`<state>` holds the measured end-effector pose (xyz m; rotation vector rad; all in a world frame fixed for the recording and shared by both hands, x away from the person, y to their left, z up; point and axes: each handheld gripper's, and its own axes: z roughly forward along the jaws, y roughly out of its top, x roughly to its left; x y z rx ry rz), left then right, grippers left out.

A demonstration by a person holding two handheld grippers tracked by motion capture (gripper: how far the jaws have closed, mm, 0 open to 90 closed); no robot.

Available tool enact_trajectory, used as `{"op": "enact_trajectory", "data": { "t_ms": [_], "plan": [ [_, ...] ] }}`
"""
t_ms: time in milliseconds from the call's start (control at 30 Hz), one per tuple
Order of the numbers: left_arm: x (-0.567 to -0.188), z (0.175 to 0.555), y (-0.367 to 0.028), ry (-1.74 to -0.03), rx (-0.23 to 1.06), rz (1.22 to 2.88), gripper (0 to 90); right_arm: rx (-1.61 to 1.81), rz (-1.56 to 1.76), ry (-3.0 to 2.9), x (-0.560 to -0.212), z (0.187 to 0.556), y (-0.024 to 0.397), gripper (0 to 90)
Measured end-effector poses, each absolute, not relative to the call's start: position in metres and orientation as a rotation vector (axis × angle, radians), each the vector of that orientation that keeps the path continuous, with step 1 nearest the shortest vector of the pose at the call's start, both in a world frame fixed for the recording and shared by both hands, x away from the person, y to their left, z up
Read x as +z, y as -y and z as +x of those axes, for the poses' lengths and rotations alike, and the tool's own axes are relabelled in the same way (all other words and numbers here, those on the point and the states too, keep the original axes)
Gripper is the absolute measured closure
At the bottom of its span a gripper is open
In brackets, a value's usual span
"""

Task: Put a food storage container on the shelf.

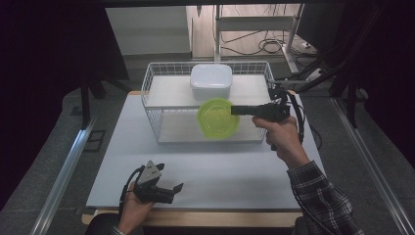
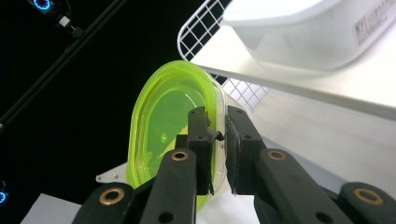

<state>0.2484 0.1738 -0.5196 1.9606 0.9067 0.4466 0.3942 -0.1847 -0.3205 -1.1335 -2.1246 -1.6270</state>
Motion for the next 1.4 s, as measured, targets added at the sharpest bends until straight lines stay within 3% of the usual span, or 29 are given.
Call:
{"op": "enact_trajectory", "data": {
  "t_ms": [1400],
  "plan": [
    [-0.519, 0.248, -0.175, -0.914, 0.440, 1.954, 2.9, -1.777, -1.234, 2.112, -0.251, 0.437, 0.161, 82.0]
  ]
}}
